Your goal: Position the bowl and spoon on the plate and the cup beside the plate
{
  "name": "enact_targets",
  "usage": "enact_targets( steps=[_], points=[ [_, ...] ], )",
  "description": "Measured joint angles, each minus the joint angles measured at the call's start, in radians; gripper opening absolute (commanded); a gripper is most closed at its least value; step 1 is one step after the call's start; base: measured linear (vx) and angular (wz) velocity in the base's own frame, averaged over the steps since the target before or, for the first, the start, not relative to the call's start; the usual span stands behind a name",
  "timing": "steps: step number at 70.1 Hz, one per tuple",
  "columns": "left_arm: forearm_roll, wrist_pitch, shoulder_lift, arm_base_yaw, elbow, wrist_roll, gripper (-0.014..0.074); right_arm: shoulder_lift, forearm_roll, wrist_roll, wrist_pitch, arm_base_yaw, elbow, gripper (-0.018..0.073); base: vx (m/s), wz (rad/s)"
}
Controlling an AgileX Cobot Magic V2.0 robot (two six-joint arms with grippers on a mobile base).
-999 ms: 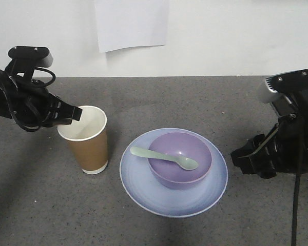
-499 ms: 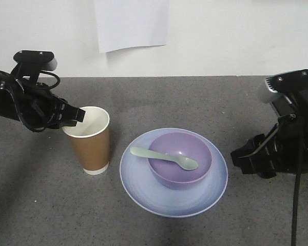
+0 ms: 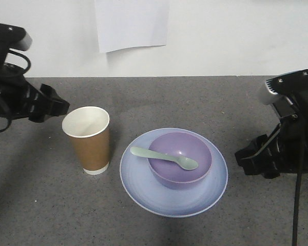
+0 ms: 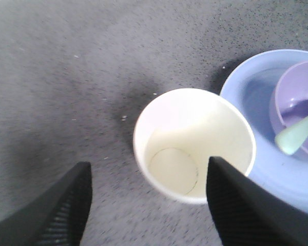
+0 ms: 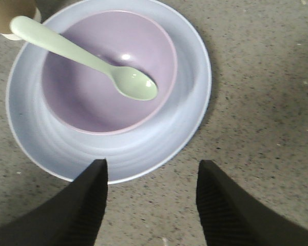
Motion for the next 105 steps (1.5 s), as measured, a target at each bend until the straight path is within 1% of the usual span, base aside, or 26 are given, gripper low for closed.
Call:
enact_targets(
  steps=[5,8,17,22,26,35,44,50,56,64,70,71,105],
  points=[
    [0.065,0.032,-0.061,0.000,0.000,-0.035,0.0441,-0.012,-0.045,0.032,0.000,0.000,0.001,0.0369,0.00,0.00],
    [0.117,0.048,-0.098,0.001,0.001,-0.063,0.0431,-0.025,-0.077,0.061,0.000,0.000,0.001,0.0358,0.00,0.00],
    [0.251,0.042,-0.212,0.001,0.061,-0.155,0.0411,-0.079,-0.190,0.151,0.004,0.000,0.001,0.0325,0.00,0.00],
    [0.298,0.029,-0.274,0.001,0.133,-0.212,0.0402,-0.116,-0.243,0.199,0.012,0.000,0.001,0.0308,0.00,0.00],
    [0.317,0.014,-0.311,0.001,0.195,-0.237,0.0397,-0.154,-0.272,0.224,0.023,0.000,0.001,0.0295,0.00,0.00],
    [0.310,-0.025,-0.416,0.001,0.335,-0.253,0.0395,-0.240,-0.283,0.244,0.042,0.000,0.022,0.0270,0.00,0.00],
    [0.276,-0.061,-0.539,0.001,0.438,-0.255,0.0395,-0.349,-0.287,0.246,0.032,0.000,0.125,0.0244,0.00,0.00],
    [0.270,-0.078,-0.607,0.001,0.476,-0.256,0.0369,-0.414,-0.288,0.239,0.002,0.000,0.199,0.0220,0.00,0.00],
    [0.268,-0.093,-0.660,0.001,0.504,-0.258,0.0286,-0.468,-0.288,0.224,-0.017,0.000,0.253,0.0174,0.00,0.00],
    [0.265,-0.095,-0.695,0.001,0.528,-0.258,0.0109,-0.520,-0.288,0.218,-0.034,0.000,0.282,0.0075,0.00,0.00],
    [0.261,-0.094,-0.703,0.001,0.536,-0.258,-0.0003,-0.535,-0.288,0.217,-0.039,0.000,0.283,-0.0002,0.00,0.00],
    [0.261,-0.094,-0.703,0.001,0.536,-0.258,-0.0010,-0.537,-0.288,0.217,-0.039,0.000,0.283,-0.0015,0.00,0.00],
    [0.261,-0.095,-0.703,0.001,0.536,-0.258,-0.0008,-0.537,-0.287,0.217,-0.023,0.000,0.291,-0.0008,0.00,0.00]
  ],
)
